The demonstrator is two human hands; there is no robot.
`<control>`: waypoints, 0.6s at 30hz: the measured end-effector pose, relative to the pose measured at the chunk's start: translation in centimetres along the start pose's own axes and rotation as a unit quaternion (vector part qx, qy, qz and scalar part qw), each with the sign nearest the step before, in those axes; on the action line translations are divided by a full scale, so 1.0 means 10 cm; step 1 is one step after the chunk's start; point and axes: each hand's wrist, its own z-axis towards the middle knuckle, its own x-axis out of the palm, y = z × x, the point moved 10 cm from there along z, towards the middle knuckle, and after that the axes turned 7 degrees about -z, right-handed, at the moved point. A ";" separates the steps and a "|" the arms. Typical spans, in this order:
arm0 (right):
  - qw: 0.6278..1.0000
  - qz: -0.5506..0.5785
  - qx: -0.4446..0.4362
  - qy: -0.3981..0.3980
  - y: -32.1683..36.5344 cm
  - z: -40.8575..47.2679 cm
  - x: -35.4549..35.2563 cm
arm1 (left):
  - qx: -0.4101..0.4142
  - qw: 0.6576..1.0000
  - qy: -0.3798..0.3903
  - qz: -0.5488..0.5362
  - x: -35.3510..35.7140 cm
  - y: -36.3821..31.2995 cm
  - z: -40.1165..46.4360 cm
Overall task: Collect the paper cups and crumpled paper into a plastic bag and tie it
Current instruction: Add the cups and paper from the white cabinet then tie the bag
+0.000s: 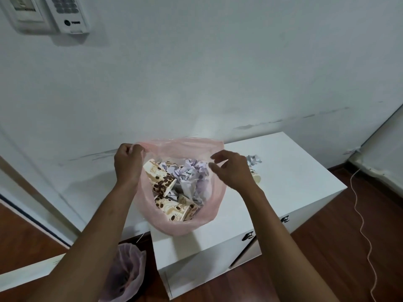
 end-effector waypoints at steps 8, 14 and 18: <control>0.988 0.089 0.102 -0.081 -1.00 0.60 0.14 | 0.014 0.998 -0.062 0.006 0.08 0.02 0.08; 0.994 0.029 0.088 0.058 -1.38 1.00 0.77 | 0.010 0.994 -0.097 0.049 0.10 0.07 0.03; 0.987 -0.051 0.026 0.153 -1.41 1.27 1.20 | 0.005 0.992 -0.107 0.074 0.07 0.08 0.01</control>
